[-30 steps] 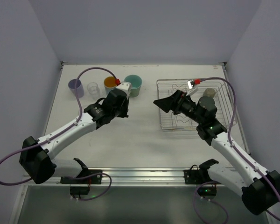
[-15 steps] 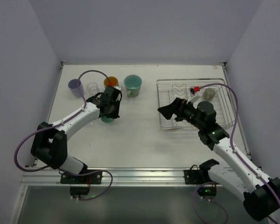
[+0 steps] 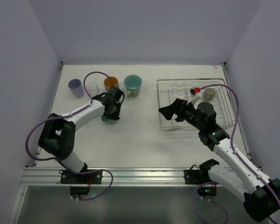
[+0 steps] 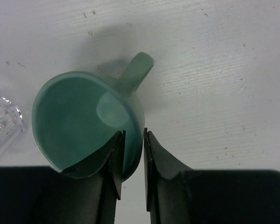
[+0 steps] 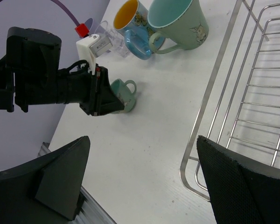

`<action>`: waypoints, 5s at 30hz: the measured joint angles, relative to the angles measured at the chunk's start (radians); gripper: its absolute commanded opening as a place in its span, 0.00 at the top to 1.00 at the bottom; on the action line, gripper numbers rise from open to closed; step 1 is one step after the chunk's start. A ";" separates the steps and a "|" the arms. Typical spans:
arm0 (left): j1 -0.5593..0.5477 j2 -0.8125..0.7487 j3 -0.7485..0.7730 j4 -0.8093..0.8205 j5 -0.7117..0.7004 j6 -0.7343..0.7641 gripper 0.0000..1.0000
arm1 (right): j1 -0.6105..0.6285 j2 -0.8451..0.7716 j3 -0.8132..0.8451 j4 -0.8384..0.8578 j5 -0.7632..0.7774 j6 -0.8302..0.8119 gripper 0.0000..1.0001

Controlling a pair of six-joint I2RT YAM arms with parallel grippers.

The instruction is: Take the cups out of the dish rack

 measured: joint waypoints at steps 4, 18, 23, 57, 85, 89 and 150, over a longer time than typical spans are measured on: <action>0.000 0.004 0.001 -0.003 -0.041 0.013 0.56 | 0.000 0.003 0.000 -0.001 0.011 -0.008 0.01; 0.000 -0.055 0.005 0.000 -0.118 0.023 0.46 | -0.006 0.018 0.008 -0.080 0.172 -0.075 0.04; -0.003 -0.087 -0.021 0.023 -0.080 0.022 0.46 | -0.010 0.016 0.036 -0.119 0.208 -0.086 0.04; -0.147 -0.656 -0.103 0.337 0.259 0.102 0.31 | -0.555 0.692 0.416 -0.167 0.452 -0.185 0.04; -0.172 -0.721 -0.176 0.385 0.331 0.119 0.30 | -0.587 1.107 0.814 -0.418 0.502 -0.312 0.25; -0.173 -0.725 -0.177 0.386 0.332 0.119 0.30 | -0.587 1.118 0.818 -0.425 0.504 -0.324 0.52; -0.275 -0.253 -0.103 0.899 0.515 -0.193 0.62 | -0.217 0.371 -0.126 0.909 -0.593 0.670 0.61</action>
